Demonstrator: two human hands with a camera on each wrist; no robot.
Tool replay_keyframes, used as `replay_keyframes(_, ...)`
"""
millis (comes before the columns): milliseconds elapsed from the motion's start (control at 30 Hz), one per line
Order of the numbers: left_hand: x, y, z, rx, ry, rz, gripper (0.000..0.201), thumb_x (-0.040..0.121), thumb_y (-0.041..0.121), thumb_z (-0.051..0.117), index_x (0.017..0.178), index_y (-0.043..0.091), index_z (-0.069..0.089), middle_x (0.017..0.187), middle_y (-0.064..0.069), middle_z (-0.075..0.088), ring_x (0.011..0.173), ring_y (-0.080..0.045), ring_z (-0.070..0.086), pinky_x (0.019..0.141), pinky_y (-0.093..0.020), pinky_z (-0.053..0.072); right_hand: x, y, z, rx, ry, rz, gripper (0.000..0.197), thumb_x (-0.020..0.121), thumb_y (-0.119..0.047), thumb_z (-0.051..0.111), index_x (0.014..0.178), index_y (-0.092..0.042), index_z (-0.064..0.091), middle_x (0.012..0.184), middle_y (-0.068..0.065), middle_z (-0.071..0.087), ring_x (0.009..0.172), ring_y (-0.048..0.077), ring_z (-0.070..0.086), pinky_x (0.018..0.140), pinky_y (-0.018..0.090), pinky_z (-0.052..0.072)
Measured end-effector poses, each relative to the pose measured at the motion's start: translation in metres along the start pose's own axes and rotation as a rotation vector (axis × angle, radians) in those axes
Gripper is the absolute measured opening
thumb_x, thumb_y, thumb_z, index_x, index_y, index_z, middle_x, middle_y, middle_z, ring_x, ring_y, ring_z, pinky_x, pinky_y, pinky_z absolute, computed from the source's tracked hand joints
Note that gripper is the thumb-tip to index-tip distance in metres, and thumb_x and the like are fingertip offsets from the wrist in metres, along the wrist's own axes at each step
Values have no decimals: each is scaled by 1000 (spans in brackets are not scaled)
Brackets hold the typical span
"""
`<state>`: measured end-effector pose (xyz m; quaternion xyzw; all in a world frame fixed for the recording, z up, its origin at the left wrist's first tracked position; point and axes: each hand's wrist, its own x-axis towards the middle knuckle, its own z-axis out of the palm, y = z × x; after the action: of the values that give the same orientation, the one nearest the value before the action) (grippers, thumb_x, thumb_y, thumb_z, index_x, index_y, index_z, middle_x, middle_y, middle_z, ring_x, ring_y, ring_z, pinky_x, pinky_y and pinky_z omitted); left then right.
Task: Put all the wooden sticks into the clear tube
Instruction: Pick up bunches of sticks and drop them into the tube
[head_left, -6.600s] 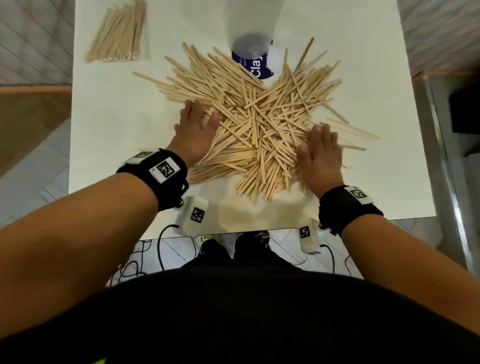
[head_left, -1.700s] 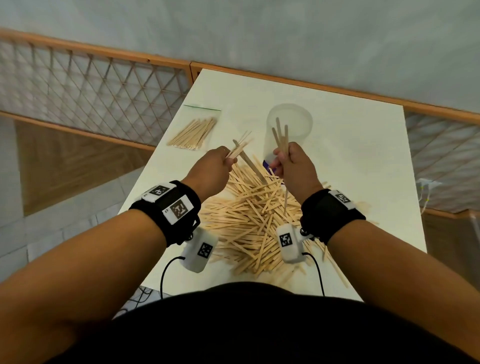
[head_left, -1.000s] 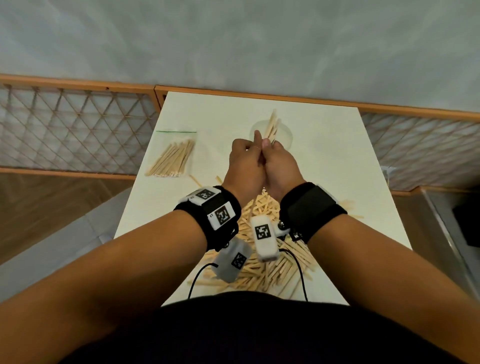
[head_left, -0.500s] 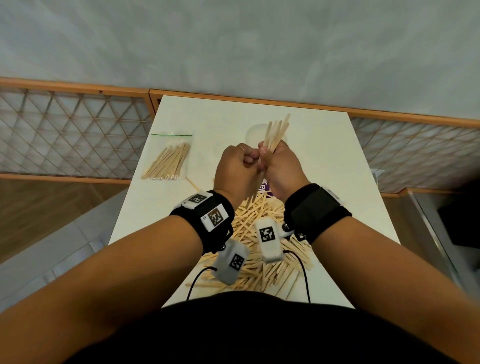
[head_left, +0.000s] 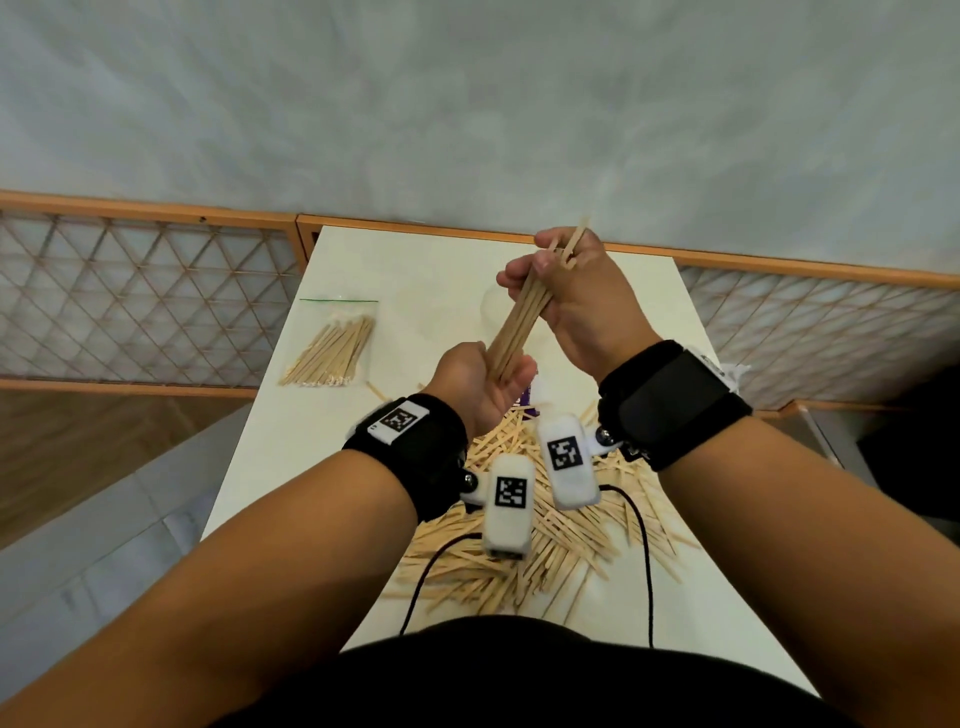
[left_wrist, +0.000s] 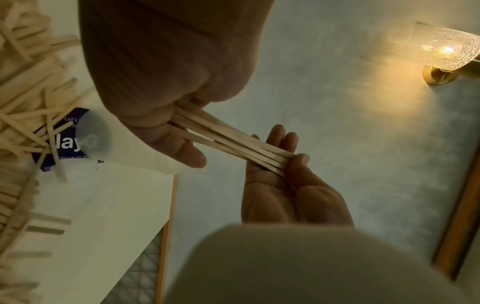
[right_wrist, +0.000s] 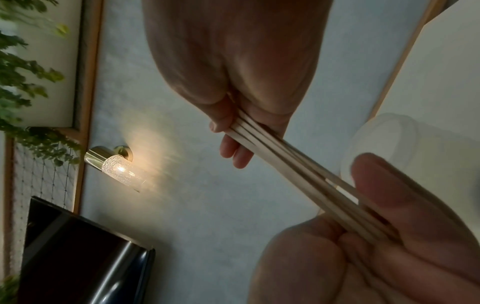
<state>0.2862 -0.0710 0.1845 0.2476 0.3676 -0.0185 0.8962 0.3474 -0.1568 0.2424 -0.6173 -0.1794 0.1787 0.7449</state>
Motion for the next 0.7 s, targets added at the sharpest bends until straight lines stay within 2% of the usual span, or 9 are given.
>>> replay_keyframes(100,-2,-3,3,20,9,-7,32,97,8,27,92,-4,56,70,-12,56,58,-19,59,46,-23,55,-4,0,-1,-5,19,18,17,100,-6,39,112,-15,46,86,8,64,92,29,67,99,49,48)
replay_keyframes(200,-3,-8,6,27,10,-21,29,94,4,29,90,-4,57,67,-11,55,51,-19,59,49,-25,56,-6,-6,-3,-72,21,-7,24,99,-11,45,122,-20,44,90,8,63,93,28,68,94,46,50)
replay_keyframes(267,-4,-10,7,23,7,-28,28,95,3,31,91,-5,57,68,-12,56,52,-20,60,48,-26,57,-7,-10,-4,-140,20,-52,24,99,-18,47,123,-21,46,90,7,62,93,27,68,93,45,50)
replay_keyframes(367,-6,-12,8,33,-32,-41,27,95,5,32,90,-5,57,76,-14,56,62,-22,61,52,-28,58,-6,-13,-3,-259,41,-126,20,102,-26,42,120,-20,49,91,7,63,90,24,69,90,39,51)
replay_keyframes(433,-8,-12,10,38,-60,-43,27,96,6,33,85,-4,56,76,-14,56,62,-21,60,51,-28,58,-6,-13,-3,-299,57,-146,19,103,-25,37,110,-17,53,89,7,64,88,24,69,87,38,51)
replay_keyframes(533,-9,-10,11,38,-69,-41,28,97,8,33,85,-4,55,74,-14,55,60,-22,59,50,-28,58,-9,-11,-2,-254,64,-95,26,104,-19,31,93,-12,54,85,9,65,86,27,69,87,40,52)
replay_keyframes(600,-8,-9,11,30,-72,-42,28,98,10,32,88,-4,54,73,-14,55,57,-22,60,50,-29,57,-11,-11,-2,-205,64,-52,25,104,-18,31,93,-12,52,86,9,65,85,26,69,89,42,52)
replay_keyframes(700,-8,-9,9,31,-84,-49,28,99,11,31,90,-3,54,73,-14,55,58,-21,60,50,-28,57,-10,-10,-4,-237,54,-73,18,102,-26,39,107,-16,53,92,8,65,87,23,69,88,43,53)
